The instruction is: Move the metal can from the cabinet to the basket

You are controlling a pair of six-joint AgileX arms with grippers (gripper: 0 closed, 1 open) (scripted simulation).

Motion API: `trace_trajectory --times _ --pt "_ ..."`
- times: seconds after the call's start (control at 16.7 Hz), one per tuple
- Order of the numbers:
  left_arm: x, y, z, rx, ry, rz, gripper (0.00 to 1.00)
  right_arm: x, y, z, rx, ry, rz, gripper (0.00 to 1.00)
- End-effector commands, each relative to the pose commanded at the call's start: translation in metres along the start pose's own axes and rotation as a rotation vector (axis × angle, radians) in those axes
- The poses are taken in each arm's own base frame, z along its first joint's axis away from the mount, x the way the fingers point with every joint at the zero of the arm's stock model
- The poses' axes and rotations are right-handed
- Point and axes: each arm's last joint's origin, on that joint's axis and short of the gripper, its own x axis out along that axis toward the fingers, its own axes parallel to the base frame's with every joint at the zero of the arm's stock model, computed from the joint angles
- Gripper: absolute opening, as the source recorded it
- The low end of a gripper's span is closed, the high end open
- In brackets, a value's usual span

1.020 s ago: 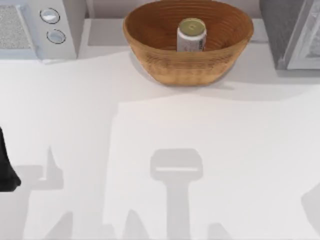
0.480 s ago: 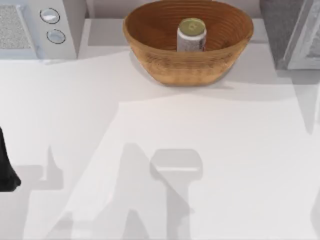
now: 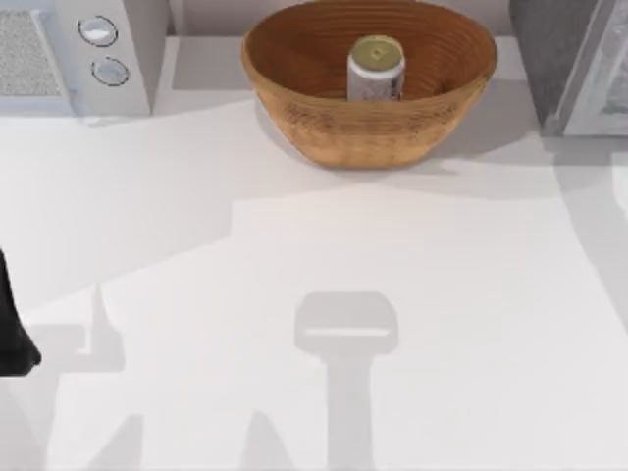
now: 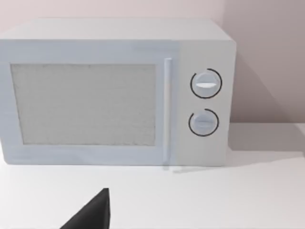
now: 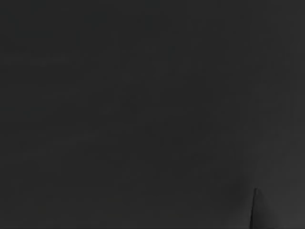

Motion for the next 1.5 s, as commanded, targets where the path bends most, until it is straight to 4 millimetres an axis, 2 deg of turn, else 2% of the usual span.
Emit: trace_trajectory --times 0.18,0.36,0.54,0.6,0.66,1.02,1.14,1.5 --pt "0.0 0.0 0.0 0.0 0.0 0.0 1.0 -0.015 0.032 -0.002 -0.003 0.001 -0.001 1.0" --pt "0.0 0.0 0.0 0.0 0.0 0.0 1.0 -0.024 0.045 -0.003 -0.004 0.002 -0.001 1.0" --pt "0.0 0.0 0.0 0.0 0.0 0.0 1.0 -0.024 0.045 -0.003 -0.004 0.002 -0.001 1.0" --pt "0.0 0.0 0.0 0.0 0.0 0.0 1.0 -0.031 0.035 0.003 -0.007 -0.019 -0.044 1.0" --pt "0.0 0.0 0.0 0.0 0.0 0.0 1.0 -0.03 0.035 0.003 -0.007 -0.018 -0.044 1.0" --pt "0.0 0.0 0.0 0.0 0.0 0.0 1.0 0.011 0.035 0.004 -0.007 -0.018 -0.044 1.0" --pt "0.0 0.0 0.0 0.0 0.0 0.0 1.0 0.019 0.034 0.004 -0.007 -0.019 -0.044 1.0" --pt "0.0 0.0 0.0 0.0 0.0 0.0 1.0 0.009 0.031 0.0 -0.011 -0.015 -0.044 1.0"
